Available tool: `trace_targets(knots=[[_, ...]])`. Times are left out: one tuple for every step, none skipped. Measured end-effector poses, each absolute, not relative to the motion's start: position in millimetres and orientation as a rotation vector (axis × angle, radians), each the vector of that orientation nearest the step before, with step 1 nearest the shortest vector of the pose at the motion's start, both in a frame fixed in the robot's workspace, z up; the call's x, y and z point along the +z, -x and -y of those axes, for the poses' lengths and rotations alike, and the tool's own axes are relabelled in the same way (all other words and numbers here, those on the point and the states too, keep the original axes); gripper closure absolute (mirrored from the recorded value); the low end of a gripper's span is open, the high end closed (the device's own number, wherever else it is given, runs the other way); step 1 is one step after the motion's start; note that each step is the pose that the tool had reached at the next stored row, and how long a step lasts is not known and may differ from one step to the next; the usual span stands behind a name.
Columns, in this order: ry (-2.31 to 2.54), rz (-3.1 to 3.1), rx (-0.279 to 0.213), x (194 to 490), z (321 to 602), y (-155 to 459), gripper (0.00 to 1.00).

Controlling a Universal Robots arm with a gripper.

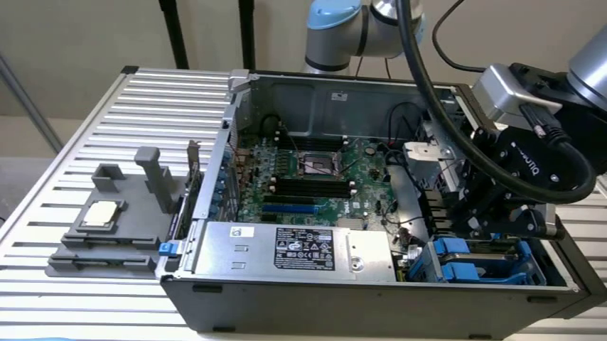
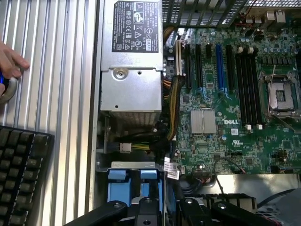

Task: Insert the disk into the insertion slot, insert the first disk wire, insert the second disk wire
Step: 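Insert the second disk wire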

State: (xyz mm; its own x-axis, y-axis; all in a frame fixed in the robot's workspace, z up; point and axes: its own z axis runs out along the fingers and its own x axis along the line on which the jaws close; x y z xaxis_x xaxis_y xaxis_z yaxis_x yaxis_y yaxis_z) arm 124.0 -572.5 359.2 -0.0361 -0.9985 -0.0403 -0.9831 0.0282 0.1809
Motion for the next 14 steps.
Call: trace_targets(knots=[[-2.111,2.180,-0.242,361,572,-126,0.75],[-2.111,2.180,-0.242,363,571,-128,0.75],[-2.110,2.180,-0.242,365,569,-130,0.75],[-2.110,2.180,-0.241,367,568,-133,0.75],[-2.110,2.180,-0.240,369,567,-135,0.75],[-2.109,2.180,-0.239,371,566,-137,0.75],[-2.109,2.179,-0.238,374,564,-139,0.75],[-2.108,2.179,-0.236,376,563,-142,0.75],[-2.107,2.178,-0.234,379,561,-144,0.75],[-2.106,2.177,-0.231,381,560,-146,0.75],[-2.102,2.177,-0.225,382,559,-148,0.75],[-2.097,2.175,-0.216,383,559,-150,0.75],[-2.090,2.173,-0.205,383,558,-152,0.75],[-2.083,2.170,-0.193,384,558,-153,0.75]])
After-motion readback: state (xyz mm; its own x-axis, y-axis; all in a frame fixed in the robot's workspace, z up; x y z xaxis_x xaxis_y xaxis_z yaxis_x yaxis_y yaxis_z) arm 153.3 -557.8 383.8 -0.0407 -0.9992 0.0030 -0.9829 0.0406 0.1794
